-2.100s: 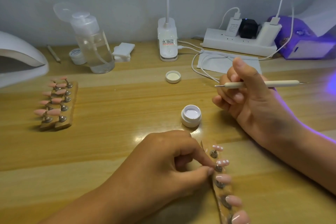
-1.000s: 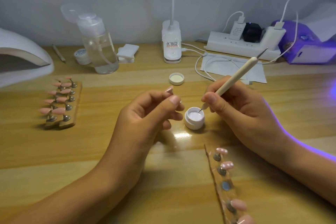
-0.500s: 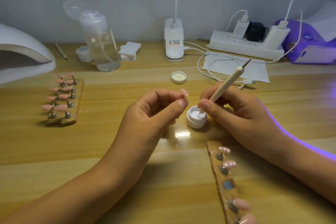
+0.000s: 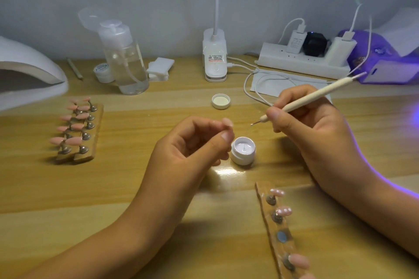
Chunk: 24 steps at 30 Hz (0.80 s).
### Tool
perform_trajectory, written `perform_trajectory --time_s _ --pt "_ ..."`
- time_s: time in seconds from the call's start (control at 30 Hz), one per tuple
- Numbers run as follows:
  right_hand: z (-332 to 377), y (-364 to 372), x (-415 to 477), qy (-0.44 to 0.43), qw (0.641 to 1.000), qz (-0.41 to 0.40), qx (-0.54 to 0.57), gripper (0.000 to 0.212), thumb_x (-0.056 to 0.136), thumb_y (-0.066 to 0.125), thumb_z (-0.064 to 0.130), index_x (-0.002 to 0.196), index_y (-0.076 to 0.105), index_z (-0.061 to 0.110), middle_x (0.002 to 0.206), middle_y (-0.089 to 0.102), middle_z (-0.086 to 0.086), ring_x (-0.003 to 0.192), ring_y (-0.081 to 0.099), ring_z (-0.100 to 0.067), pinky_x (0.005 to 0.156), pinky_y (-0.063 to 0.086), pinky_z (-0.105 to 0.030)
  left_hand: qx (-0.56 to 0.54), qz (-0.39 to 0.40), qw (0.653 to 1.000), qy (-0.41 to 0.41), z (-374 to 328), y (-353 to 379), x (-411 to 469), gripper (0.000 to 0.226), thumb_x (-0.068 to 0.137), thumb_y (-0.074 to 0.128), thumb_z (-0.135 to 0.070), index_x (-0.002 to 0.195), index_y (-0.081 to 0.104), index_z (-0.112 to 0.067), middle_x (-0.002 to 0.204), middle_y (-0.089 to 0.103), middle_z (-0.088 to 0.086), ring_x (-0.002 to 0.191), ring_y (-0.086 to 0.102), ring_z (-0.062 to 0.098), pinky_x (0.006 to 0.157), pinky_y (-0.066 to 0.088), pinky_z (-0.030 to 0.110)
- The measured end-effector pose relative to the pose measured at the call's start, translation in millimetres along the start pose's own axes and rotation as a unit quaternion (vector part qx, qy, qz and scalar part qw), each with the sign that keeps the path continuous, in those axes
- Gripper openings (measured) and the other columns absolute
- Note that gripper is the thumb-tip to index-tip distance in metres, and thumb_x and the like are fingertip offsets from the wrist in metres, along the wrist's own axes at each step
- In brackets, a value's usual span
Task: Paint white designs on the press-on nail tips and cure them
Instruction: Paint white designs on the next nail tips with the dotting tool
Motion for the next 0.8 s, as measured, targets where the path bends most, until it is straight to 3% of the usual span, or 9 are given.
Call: perform_trajectory --time_s 0.17,0.43,0.6,0.8 --pt "-2 -6 -1 0.034 0.996 0.014 0.082 0.020 0.076 0.071 0.017 0.068 0.056 0.027 0.067 0.051 0.004 0.070 0.051 -0.008 0.081 0.046 -0.025 0.012 0.089 0.996 0.002 -2 15 -11 0.008 0.076 0.076 -0.015 0.080 0.073 -0.021 0.079 0.072 -0.008 0.069 0.063 0.000 0.063 0.047 0.009" --pt "6 9 -5 0.062 0.972 0.077 0.213 0.025 0.081 0.062 0.015 0.061 0.049 0.021 0.052 0.043 0.005 0.049 0.047 -0.005 0.078 0.056 -0.039 0.029 0.113 0.992 -0.039 3 14 -6 0.003 0.075 0.072 -0.019 0.078 0.072 -0.020 0.076 0.071 -0.006 0.069 0.062 0.005 0.066 0.049 0.014" --pt "7 12 -7 0.077 0.972 0.091 0.201 0.023 0.076 0.063 0.014 0.059 0.049 0.021 0.051 0.045 0.004 0.049 0.042 -0.007 0.059 0.055 -0.024 0.029 0.123 0.991 -0.035 3 16 -7 0.005 0.076 0.071 -0.018 0.076 0.072 -0.022 0.076 0.071 -0.007 0.072 0.062 0.003 0.066 0.048 0.013" --pt "7 13 -7 0.072 0.974 0.093 0.195 0.022 0.075 0.062 0.014 0.059 0.048 0.021 0.049 0.044 0.003 0.049 0.038 -0.009 0.057 0.052 -0.022 0.014 0.126 0.991 -0.036 2 16 -7 0.007 0.077 0.069 -0.013 0.075 0.071 -0.020 0.075 0.070 -0.007 0.073 0.061 0.005 0.066 0.047 0.012"
Point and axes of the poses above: each hand's wrist, its own x-axis towards the middle knuckle, its own y-axis out of the palm, z = x × y, the point moved 3 cm from there along x, towards the middle knuckle
